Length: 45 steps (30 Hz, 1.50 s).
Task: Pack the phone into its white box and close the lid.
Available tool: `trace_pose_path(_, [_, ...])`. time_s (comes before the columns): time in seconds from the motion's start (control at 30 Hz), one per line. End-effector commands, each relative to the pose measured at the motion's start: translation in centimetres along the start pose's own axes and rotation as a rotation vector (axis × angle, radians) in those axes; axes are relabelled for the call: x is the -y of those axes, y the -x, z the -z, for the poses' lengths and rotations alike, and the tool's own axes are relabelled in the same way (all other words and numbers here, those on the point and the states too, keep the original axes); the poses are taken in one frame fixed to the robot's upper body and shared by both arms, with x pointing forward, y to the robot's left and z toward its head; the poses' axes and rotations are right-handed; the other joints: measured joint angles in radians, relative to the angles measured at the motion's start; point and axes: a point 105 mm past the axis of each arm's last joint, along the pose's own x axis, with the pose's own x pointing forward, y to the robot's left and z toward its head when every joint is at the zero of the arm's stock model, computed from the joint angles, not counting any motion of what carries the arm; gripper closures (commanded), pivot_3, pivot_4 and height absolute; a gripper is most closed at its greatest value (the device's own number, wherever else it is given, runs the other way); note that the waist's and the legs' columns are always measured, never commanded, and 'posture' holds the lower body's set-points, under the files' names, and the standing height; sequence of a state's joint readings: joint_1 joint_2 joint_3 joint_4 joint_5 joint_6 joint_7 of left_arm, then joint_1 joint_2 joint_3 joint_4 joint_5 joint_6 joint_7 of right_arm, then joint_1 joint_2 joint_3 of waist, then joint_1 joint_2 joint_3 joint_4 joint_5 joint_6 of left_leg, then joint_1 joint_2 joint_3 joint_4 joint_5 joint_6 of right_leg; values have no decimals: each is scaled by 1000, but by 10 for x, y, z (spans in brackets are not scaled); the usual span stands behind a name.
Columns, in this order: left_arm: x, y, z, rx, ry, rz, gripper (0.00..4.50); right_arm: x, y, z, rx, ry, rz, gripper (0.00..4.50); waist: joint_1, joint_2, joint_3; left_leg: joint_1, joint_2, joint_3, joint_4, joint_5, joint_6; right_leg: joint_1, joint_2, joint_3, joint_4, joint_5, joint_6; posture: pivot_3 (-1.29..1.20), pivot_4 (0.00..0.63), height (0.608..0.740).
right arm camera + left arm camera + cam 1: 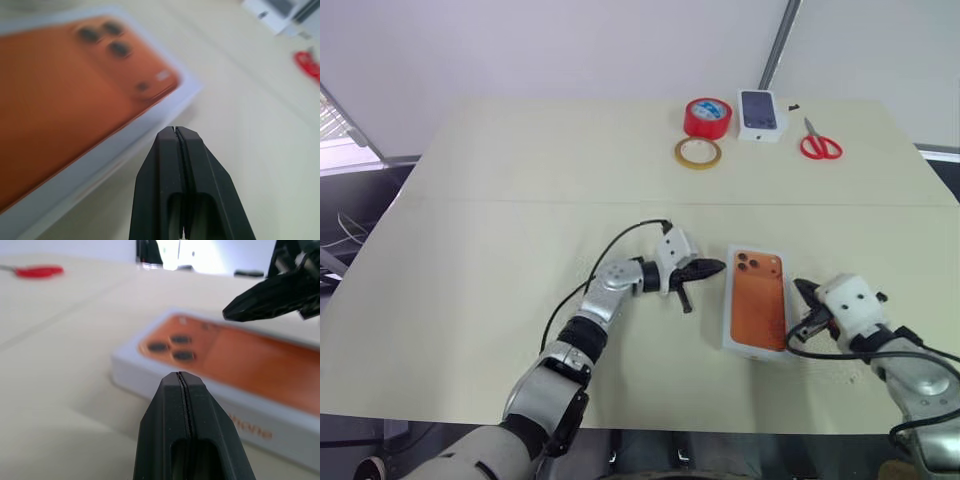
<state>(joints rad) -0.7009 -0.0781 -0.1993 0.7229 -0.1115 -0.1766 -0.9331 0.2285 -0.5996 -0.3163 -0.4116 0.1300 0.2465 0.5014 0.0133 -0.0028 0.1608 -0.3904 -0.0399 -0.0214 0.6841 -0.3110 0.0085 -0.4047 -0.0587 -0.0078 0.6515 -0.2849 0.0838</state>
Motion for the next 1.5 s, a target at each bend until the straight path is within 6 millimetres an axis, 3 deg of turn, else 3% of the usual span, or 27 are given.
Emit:
trace_pose_path(0.03, [-3, -19, -42, 135, -43, -1, 4500, 1, 3, -40, 190, -114, -39, 4465, 0, 0, 0, 0, 0, 0, 0, 0, 0, 0, 0, 0, 0, 0, 0, 0, 150, 740])
trace_pose_path(0.1, [1, -27, -43, 128, -30, 17, 4500, -14, 4, -42, 192, -132, -133, 4465, 2, 0, 0, 0, 0, 0, 0, 0, 0, 0, 0, 0, 0, 0, 0, 0, 150, 740])
trace_pose_path(0.2, [11, -33, -27, 50, -30, 79, 4500, -38, 8, -29, 123, -121, -267, 4465, 2, 0, 0, 0, 0, 0, 0, 0, 0, 0, 0, 0, 0, 0, 0, 0, 150, 740])
trace_pose_path(0.37, [32, -33, 22, -176, -43, 169, 4500, -72, 24, 21, -109, -86, -404, 4465, -3, 0, 0, 0, 0, 0, 0, 0, 1, 1, 1, 0, 0, 0, 0, 0, 150, 740])
trace_pose_path(0.47, [35, -27, 35, -230, 33, 184, 4500, -68, 24, 41, -201, 27, -366, 4465, -1, -7, -4, 7, 0, 1, 0, 0, 1, 7, 2, 1, 0, 0, 1, 0, 150, 740])
trace_pose_path(0.53, [32, -24, 31, -203, 75, 171, 4500, -62, 17, 31, -164, -63, -319, 4465, -2, -11, -7, 18, 1, 0, -2, -2, 2, 18, 2, 1, -3, -2, 2, 0, 150, 740])
trace_pose_path(0.57, [29, -23, 30, -201, 77, 155, 4248, -62, 15, 22, -126, -176, -322, 4230, -3, -12, -7, 18, 1, 0, -2, -2, 3, 18, 2, 1, -4, -2, 2, 0, 150, 740])
trace_pose_path(0.63, [21, -19, 26, -182, 97, 116, 3722, -60, 12, 4, -41, -237, -336, 3717, -2, -13, -8, 17, 1, 0, -2, -2, 3, 18, 1, 1, -4, -2, 2, 0, 150, 740])
trace_pose_path(0.73, [7, -9, 11, -129, 40, 74, 2149, -53, 8, -11, 34, -232, -317, 2092, -4, -12, -8, 15, 1, 0, -2, -2, 3, 15, 0, 2, -3, -2, 2, 0, 150, 740])
trace_pose_path(0.87, [-16, 22, -12, -73, -30, 11, 317, -38, 4, -26, 102, -217, -299, 177, -9, -9, -7, 14, 1, 0, -3, -2, 2, 12, 0, 2, -1, -1, 2, 0, 150, 740])
trace_pose_path(0.9, [-23, 32, -15, -69, -53, -26, 31, -37, 4, -26, 102, -193, -308, 0, -6, -9, -7, 14, 1, 0, -3, -2, 2, 11, 0, 2, -1, -1, 2, 0, 150, 740])
trace_pose_path(0.97, [-37, 57, -15, -97, -64, -109, 31, -36, 3, -27, 96, -158, -343, 0, -1, -9, -7, 13, 1, 0, -3, -2, 2, 12, -1, 2, -2, -1, 2, 0, 150, 740])
trace_pose_path(1.1, [-38, 111, -19, -135, -110, -169, 31, -27, 0, -34, 139, -165, -385, 0, -4, -8, -6, 13, 1, 0, -3, -2, 2, 11, -2, 2, -2, -1, 2, 0, 150, 740])
trace_pose_path(1.2, [-39, 135, -17, -192, -109, -236, 31, -24, 2, -37, 163, -174, -410, 0, 0, -7, -6, 13, 1, 0, -3, -2, 2, 11, -2, 3, -3, -1, 2, 0, 150, 740])
trace_pose_path(1.3, [-34, 165, -13, -240, -117, -274, 31, -28, 10, -26, 123, -128, -489, 0, 3, -6, -6, 13, 1, 0, -3, -2, 2, 12, -3, 2, -4, -1, 2, 0, 150, 740])
trace_pose_path(1.4, [-28, 197, -14, -267, -117, -323, 31, -17, 8, -20, 107, -109, -505, 0, -6, -5, -5, 12, 1, 1, -4, -3, 3, 12, -3, 3, -5, -2, 2, 0, 150, 740])
trace_pose_path(1.5, [-25, 214, -14, -296, -125, -352, 31, -9, 3, -18, 105, -85, -511, 0, -6, -3, -4, 13, 1, 2, -4, -3, 3, 12, -4, 3, -4, -2, 1, 0, 150, 740])
